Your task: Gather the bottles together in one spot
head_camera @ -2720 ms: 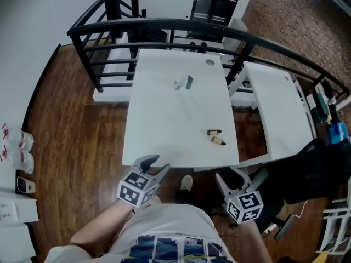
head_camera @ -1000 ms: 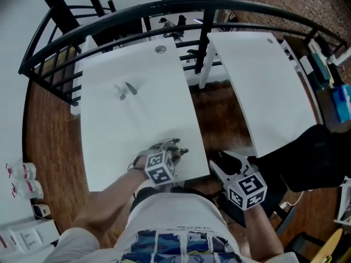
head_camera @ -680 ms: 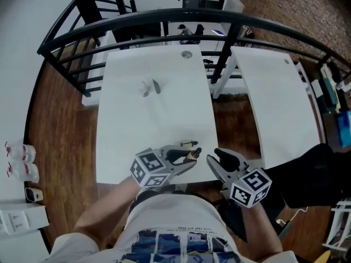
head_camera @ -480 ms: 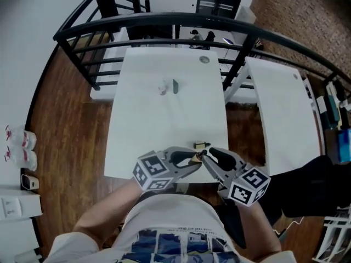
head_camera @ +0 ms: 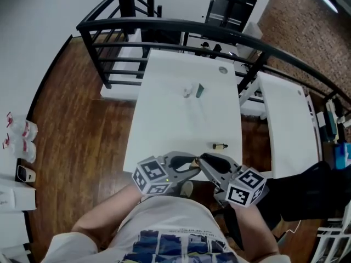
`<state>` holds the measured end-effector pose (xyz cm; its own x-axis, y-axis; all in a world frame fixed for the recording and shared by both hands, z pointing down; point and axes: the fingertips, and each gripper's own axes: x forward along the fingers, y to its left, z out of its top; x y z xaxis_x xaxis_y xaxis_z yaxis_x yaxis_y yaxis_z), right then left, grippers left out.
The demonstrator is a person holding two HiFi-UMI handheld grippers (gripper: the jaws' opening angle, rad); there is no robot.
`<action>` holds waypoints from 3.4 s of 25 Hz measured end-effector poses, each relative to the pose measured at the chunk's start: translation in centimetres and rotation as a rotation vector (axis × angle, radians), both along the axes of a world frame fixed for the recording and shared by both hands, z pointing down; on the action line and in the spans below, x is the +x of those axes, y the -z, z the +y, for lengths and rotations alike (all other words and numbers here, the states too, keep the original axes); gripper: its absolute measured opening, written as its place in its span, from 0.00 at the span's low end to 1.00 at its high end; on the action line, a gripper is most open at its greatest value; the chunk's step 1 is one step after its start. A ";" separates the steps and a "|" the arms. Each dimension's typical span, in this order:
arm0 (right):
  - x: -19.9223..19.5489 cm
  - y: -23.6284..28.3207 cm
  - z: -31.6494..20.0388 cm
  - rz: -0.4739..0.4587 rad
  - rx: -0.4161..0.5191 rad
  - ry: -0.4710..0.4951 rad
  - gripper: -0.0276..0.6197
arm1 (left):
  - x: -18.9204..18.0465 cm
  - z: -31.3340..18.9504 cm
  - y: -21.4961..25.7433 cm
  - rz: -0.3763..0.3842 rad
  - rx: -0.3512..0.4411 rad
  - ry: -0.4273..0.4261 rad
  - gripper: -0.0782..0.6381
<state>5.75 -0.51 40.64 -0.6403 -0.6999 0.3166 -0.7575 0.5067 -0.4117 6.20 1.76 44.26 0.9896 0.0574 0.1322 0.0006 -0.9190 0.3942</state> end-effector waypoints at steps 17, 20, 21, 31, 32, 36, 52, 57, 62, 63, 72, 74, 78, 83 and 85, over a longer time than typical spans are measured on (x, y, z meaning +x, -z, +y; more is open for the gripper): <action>0.4 -3.2 -8.1 0.265 0.070 -0.230 0.16 | -12.2 -4.7 -5.2 -0.276 -0.082 0.283 0.32; 1.5 -4.9 -11.5 0.295 0.077 -0.242 0.16 | -12.8 -5.8 -5.5 -0.315 -0.080 0.333 0.32; 1.9 -5.6 -12.7 0.308 0.079 -0.239 0.16 | -12.8 -6.1 -5.4 -0.313 -0.090 0.348 0.32; 5.6 -12.4 -26.1 0.390 0.073 -0.247 0.16 | -12.5 -9.7 -5.5 -0.340 -0.166 0.511 0.32; 5.7 -13.2 -27.2 0.400 0.073 -0.243 0.16 | -12.4 -10.1 -5.7 -0.345 -0.176 0.528 0.32; 6.0 -16.9 -30.6 0.443 0.063 -0.231 0.16 | -12.3 -10.9 -6.5 -0.376 -0.217 0.587 0.32; 7.8 -22.0 -34.9 0.459 0.028 -0.290 0.17 | -13.7 -11.7 -8.0 -0.416 -0.268 0.697 0.32; 8.0 -22.2 -34.8 0.451 0.034 -0.304 0.18 | -13.6 -11.8 -8.2 -0.415 -0.271 0.691 0.32; 8.6 -22.4 -34.8 0.457 0.033 -0.328 0.20 | -13.2 -12.0 -8.3 -0.414 -0.266 0.671 0.32; 8.6 -22.4 -34.7 0.459 0.033 -0.330 0.21 | -13.3 -12.0 -8.2 -0.413 -0.266 0.671 0.32; 8.5 -22.2 -33.9 0.460 0.005 -0.344 0.27 | -13.3 -11.8 -8.1 -0.404 -0.260 0.647 0.32; 8.6 -21.7 -33.8 0.457 0.015 -0.353 0.27 | -13.5 -11.8 -8.1 -0.402 -0.259 0.637 0.32; 8.8 -19.6 -32.4 0.463 0.041 -0.381 0.27 | -14.1 -11.5 -7.9 -0.389 -0.250 0.616 0.32; 9.0 -14.9 -27.6 0.407 0.077 -0.413 0.33 | -14.1 -10.7 -7.3 -0.369 -0.218 0.583 0.32; 8.6 -13.1 -24.3 0.386 0.090 -0.416 0.34 | -14.3 -10.0 -7.0 -0.361 -0.196 0.569 0.32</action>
